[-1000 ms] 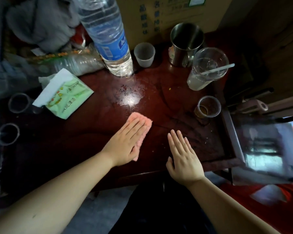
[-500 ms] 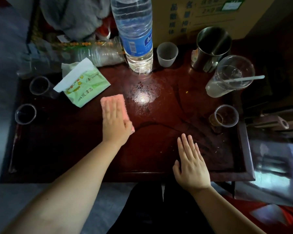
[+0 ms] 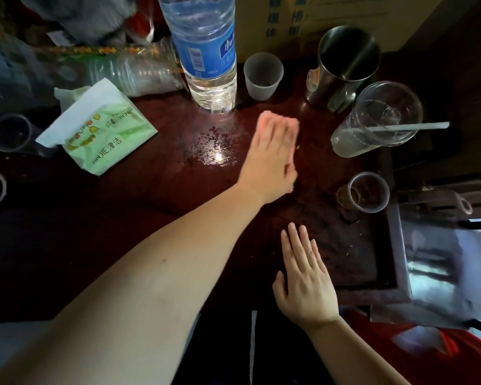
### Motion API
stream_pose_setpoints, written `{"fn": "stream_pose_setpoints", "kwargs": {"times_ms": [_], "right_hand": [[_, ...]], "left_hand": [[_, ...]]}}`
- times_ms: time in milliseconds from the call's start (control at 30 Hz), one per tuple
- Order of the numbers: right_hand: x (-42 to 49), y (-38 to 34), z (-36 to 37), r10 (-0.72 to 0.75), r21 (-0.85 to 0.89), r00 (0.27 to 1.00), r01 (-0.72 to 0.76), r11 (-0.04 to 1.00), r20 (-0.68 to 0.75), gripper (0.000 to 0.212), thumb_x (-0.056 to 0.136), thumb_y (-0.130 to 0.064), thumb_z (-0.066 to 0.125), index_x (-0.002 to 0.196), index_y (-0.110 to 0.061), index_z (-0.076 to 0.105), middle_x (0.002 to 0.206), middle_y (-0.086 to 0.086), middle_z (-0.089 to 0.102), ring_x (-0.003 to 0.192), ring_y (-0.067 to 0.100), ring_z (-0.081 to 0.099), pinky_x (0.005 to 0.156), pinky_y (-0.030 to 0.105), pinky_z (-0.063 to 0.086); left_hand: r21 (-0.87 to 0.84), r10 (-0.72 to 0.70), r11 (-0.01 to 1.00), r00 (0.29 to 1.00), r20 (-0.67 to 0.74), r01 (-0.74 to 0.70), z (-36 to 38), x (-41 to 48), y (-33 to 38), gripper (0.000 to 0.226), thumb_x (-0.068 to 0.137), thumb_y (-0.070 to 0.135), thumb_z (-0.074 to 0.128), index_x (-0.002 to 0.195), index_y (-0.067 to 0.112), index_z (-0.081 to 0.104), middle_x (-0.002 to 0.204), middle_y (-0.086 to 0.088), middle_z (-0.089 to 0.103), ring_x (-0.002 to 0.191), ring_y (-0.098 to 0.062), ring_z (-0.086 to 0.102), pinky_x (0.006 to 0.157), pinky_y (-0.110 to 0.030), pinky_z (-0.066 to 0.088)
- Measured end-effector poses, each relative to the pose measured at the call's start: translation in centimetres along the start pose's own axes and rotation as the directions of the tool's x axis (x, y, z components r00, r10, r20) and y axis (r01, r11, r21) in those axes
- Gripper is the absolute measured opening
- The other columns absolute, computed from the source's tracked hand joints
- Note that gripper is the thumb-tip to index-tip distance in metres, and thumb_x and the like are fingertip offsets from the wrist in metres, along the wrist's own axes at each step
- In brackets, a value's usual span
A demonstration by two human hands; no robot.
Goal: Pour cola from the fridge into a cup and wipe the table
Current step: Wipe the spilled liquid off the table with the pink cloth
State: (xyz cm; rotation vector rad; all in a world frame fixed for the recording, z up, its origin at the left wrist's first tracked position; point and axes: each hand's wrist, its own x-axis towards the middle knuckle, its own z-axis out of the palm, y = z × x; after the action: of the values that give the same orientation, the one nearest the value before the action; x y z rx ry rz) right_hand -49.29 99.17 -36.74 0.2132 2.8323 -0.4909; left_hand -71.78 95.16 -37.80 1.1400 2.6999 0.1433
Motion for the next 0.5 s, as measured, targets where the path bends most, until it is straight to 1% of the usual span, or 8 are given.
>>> {"fn": "stream_pose_setpoints", "kwargs": {"times_ms": [100, 167, 233, 300, 400, 500], "right_hand": [[-0.1, 0.0, 0.0, -0.007, -0.001, 1.000, 0.007, 1.000, 0.001, 0.073, 0.082, -0.027, 0.041, 0.149, -0.005, 0.021, 0.158, 0.011, 0.013, 0.147, 0.026, 0.005, 0.118, 0.038, 0.010], [-0.1, 0.0, -0.1, -0.007, -0.008, 1.000, 0.007, 1.000, 0.000, 0.073, 0.083, -0.027, 0.041, 0.149, -0.005, 0.020, 0.158, 0.011, 0.012, 0.147, 0.025, 0.004, 0.118, 0.038, 0.009], [-0.1, -0.1, -0.2, -0.004, -0.007, 1.000, 0.004, 1.000, 0.002, 0.073, 0.083, -0.027, 0.040, 0.149, -0.005, 0.019, 0.158, 0.010, 0.012, 0.147, 0.025, 0.003, 0.118, 0.038, 0.009], [-0.2, -0.2, -0.2, 0.002, 0.004, 1.000, -0.002, 1.000, -0.005, 0.072, 0.083, -0.027, 0.039, 0.149, -0.005, 0.020, 0.158, 0.010, 0.013, 0.147, 0.024, 0.003, 0.118, 0.038, 0.009], [-0.2, -0.3, -0.3, 0.007, 0.002, 1.000, -0.007, 1.000, -0.015, 0.072, 0.084, -0.028, 0.037, 0.149, -0.005, 0.018, 0.159, 0.009, 0.012, 0.148, 0.022, 0.002, 0.119, 0.037, 0.008], [-0.2, -0.2, -0.2, 0.011, -0.004, 1.000, -0.011, 1.000, -0.019, 0.072, 0.084, -0.028, 0.036, 0.150, -0.006, 0.017, 0.159, 0.008, 0.011, 0.148, 0.021, 0.001, 0.120, 0.034, 0.004]], "left_hand": [[-0.047, 0.008, 0.999, 1.000, -0.001, -0.008, 0.4, 0.2, 0.9, 0.079, 0.083, 0.040, 0.018, 0.154, 0.005, 0.013, 0.161, -0.014, 0.012, 0.149, -0.033, -0.001, 0.120, -0.046, 0.005], [-0.063, 0.053, 0.997, 0.999, -0.003, -0.053, 0.6, -0.8, 0.6, 0.078, 0.084, 0.040, 0.020, 0.153, 0.004, 0.013, 0.161, -0.015, 0.009, 0.149, -0.031, -0.002, 0.121, -0.045, 0.005], [-0.032, 0.122, 0.992, 0.993, -0.009, -0.122, 1.1, -2.5, 0.3, 0.077, 0.085, 0.039, 0.021, 0.153, 0.003, 0.013, 0.161, -0.016, 0.008, 0.149, -0.031, -0.001, 0.121, -0.046, 0.006], [-0.006, 0.156, 0.988, 0.988, 0.006, -0.156, 1.6, -4.7, 0.2, 0.077, 0.085, 0.038, 0.023, 0.152, 0.001, 0.014, 0.160, -0.018, 0.008, 0.149, -0.032, 0.000, 0.120, -0.046, 0.008], [0.006, 0.134, 0.991, 0.990, 0.035, -0.134, 1.6, -8.4, -0.7, 0.077, 0.085, 0.037, 0.023, 0.152, 0.001, 0.014, 0.161, -0.018, 0.007, 0.149, -0.032, 0.001, 0.121, -0.045, 0.008], [0.028, 0.071, 0.997, 0.997, 0.007, -0.071, 1.7, -12.2, -2.6, 0.074, 0.086, 0.034, 0.029, 0.151, 0.000, 0.018, 0.159, -0.018, 0.014, 0.149, -0.031, 0.008, 0.121, -0.044, 0.010]]}}
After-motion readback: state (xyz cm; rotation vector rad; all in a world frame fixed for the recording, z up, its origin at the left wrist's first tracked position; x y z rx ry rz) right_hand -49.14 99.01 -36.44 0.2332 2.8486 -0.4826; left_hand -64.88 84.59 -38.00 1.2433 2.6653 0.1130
